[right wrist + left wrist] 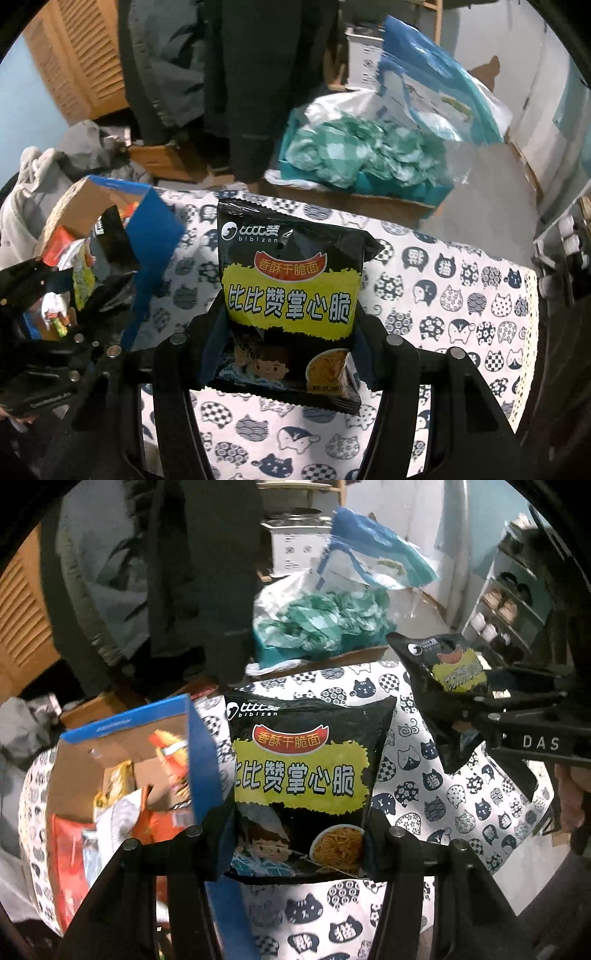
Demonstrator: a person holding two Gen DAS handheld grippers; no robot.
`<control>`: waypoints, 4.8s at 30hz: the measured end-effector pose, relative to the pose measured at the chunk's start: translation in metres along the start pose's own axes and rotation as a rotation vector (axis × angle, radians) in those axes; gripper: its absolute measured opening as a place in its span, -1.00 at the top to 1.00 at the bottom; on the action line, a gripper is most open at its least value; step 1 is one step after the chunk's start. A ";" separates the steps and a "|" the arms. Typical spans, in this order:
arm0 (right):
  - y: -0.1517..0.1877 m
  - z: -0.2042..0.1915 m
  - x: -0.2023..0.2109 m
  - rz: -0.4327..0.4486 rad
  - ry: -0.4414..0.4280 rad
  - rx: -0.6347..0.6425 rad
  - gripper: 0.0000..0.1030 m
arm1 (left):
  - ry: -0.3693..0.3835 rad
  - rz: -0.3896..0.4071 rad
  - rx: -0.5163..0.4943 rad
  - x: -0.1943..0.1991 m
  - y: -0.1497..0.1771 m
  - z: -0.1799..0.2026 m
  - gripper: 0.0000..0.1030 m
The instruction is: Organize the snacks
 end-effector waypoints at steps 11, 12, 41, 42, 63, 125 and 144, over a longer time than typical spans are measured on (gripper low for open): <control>-0.001 -0.053 0.006 0.000 -0.068 0.062 -0.14 | -0.051 0.070 0.092 0.041 0.010 -0.049 -0.06; -0.001 -0.057 0.006 0.000 -0.072 0.067 -0.14 | -0.054 0.076 0.101 0.044 0.010 -0.054 -0.06; -0.033 -0.204 -0.038 -0.053 -0.192 0.229 -0.14 | -0.163 0.041 0.328 0.051 0.078 -0.187 -0.06; -0.034 -0.207 -0.039 -0.056 -0.196 0.231 -0.14 | -0.166 0.036 0.336 0.049 0.081 -0.191 -0.06; -0.046 -0.256 -0.072 -0.108 -0.262 0.250 -0.21 | -0.226 0.018 0.400 0.054 0.097 -0.214 -0.49; 0.005 -0.165 0.046 0.117 -0.188 0.200 -0.46 | -0.322 0.169 0.207 0.133 0.052 -0.135 -0.86; 0.005 -0.166 0.044 0.120 -0.185 0.204 -0.46 | -0.319 0.163 0.212 0.131 0.053 -0.134 -0.86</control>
Point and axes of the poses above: each gripper's, at about its wrist camera, not at the fingertips, and x roughly against the way its jaws point, z to its right, y to its underside, the point moved 9 cm from there along -x, roughly the way its jaws point, and after that the axes turned 3 degrees about z, right-handed, at the moved point
